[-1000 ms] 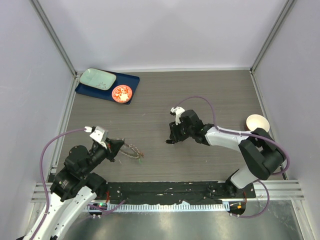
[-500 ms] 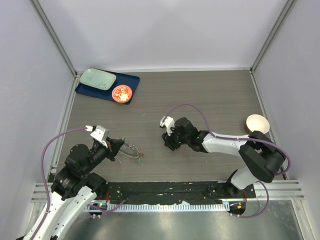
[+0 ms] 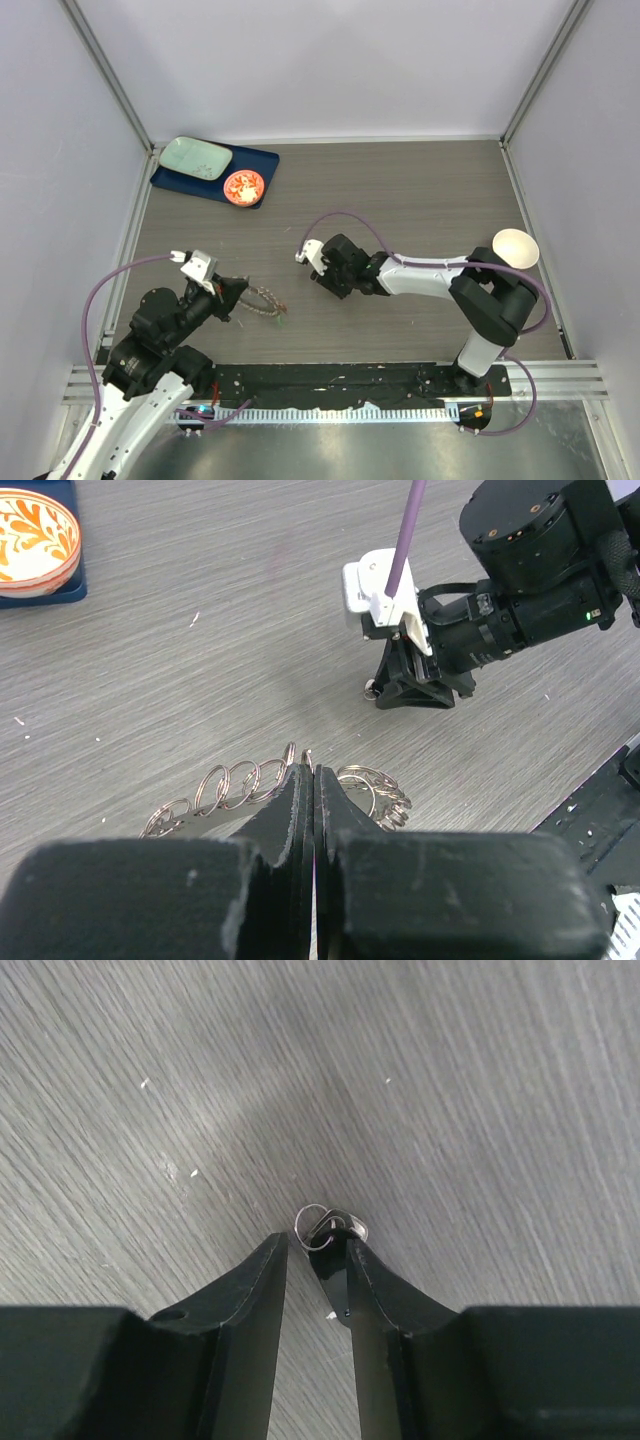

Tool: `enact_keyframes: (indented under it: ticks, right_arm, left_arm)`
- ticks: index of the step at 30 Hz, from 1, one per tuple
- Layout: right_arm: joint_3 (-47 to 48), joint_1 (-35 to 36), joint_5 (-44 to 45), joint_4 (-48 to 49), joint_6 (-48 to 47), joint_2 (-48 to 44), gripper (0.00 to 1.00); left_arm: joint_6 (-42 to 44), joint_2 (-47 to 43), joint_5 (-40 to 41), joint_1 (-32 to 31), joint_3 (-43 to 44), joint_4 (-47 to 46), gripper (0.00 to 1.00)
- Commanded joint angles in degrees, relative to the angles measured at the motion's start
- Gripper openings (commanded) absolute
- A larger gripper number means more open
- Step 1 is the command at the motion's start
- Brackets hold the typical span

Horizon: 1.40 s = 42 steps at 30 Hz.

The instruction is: Put the keys on the keyring

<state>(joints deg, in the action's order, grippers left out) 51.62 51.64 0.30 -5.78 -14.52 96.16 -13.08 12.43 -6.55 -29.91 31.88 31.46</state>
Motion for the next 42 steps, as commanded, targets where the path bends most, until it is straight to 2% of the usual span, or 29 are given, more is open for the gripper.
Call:
enact_keyframes:
  ticks: [1,24,42]
  right_arm:
    - [3.0,0.7,0.5,-2.0,-1.8,0.4,0.36]
    - [5.7,0.7,3.5,-0.9,-2.4,3.8,0.22]
    - [7.2,0.5,10.1,1.7,-0.6,5.3,0.28]
  left_arm:
    - [-0.3,0.1,-0.7,0.4,0.6,-4.8,0.00]
    - [-0.4,0.1,-0.9,0.5,0.5,-4.8,0.00]
    - [-0.5,0.2,-1.1,0.6,0.5,-4.8,0.00]
